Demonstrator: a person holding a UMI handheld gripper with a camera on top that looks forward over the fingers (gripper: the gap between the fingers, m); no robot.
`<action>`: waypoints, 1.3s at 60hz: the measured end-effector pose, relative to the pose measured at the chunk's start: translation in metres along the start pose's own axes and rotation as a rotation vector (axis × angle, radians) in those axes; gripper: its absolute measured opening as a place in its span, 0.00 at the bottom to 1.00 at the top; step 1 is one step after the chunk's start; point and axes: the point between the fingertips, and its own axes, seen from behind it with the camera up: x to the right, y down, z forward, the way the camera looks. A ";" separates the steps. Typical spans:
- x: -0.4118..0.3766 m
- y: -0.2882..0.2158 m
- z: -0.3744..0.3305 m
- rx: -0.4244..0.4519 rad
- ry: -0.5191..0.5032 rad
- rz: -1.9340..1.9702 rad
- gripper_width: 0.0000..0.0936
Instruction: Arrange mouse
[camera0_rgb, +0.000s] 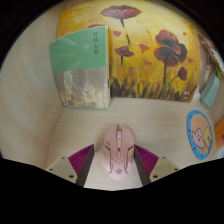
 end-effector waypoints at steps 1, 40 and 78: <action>-0.001 -0.001 0.001 0.000 0.000 -0.002 0.83; 0.071 -0.126 -0.108 0.160 0.020 -0.037 0.41; 0.350 -0.031 -0.055 -0.014 0.141 0.047 0.41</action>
